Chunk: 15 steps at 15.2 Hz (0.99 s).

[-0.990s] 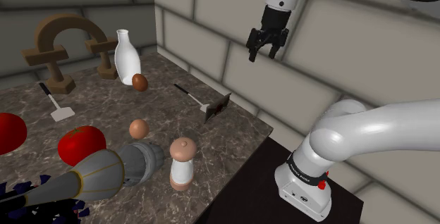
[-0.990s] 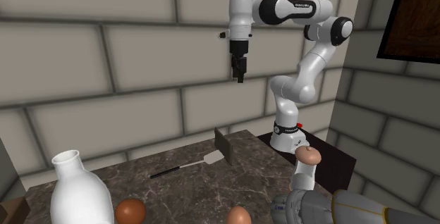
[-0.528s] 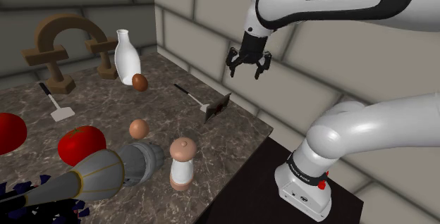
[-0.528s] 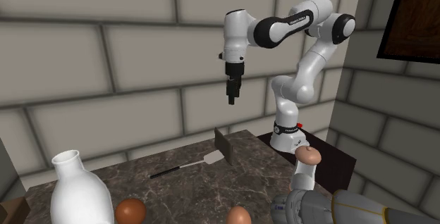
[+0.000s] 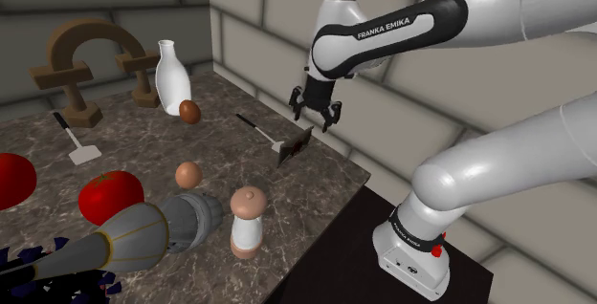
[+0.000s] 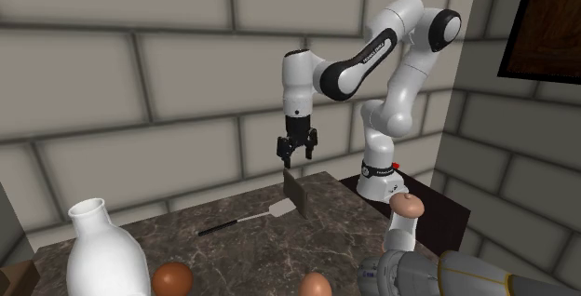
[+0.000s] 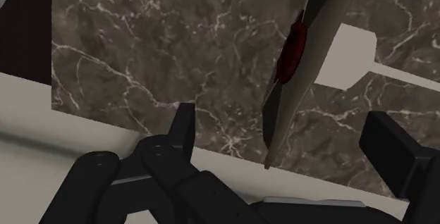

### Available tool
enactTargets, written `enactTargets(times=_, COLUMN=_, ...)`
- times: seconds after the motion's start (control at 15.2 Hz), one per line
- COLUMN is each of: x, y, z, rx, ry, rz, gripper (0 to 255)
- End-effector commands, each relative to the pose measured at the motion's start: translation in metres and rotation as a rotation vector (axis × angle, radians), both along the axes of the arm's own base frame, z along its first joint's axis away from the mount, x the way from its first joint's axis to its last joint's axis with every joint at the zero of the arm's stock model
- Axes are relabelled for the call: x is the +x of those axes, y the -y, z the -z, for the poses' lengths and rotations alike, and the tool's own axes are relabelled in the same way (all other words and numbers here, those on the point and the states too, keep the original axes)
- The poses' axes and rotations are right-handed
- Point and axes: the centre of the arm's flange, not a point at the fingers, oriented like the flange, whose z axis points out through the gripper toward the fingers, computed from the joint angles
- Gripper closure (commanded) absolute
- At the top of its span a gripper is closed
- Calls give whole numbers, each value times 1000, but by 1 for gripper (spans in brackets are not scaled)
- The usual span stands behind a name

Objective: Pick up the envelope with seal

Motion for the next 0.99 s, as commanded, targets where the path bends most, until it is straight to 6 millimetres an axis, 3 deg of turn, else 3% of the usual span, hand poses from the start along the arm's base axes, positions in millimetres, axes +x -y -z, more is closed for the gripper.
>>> enactTargets(times=0.0, x=13, y=-1, z=25, rx=4, ry=0, rz=145, gripper=0)
enactTargets(times=0.13, x=20, y=0, z=40, rx=5, ry=-1, rz=230, gripper=0)
enactTargets(times=0.59, x=20, y=0, z=80, rx=5, ry=-1, rz=230, gripper=0)
enactTargets(times=0.73, x=20, y=0, z=80, rx=5, ry=-1, rz=230, gripper=0)
enactTargets(times=0.79, x=20, y=0, z=80, rx=5, ry=-1, rz=230, gripper=255)
enactTargets(times=0.92, x=20, y=0, z=80, rx=5, ry=-1, rz=230, gripper=255)
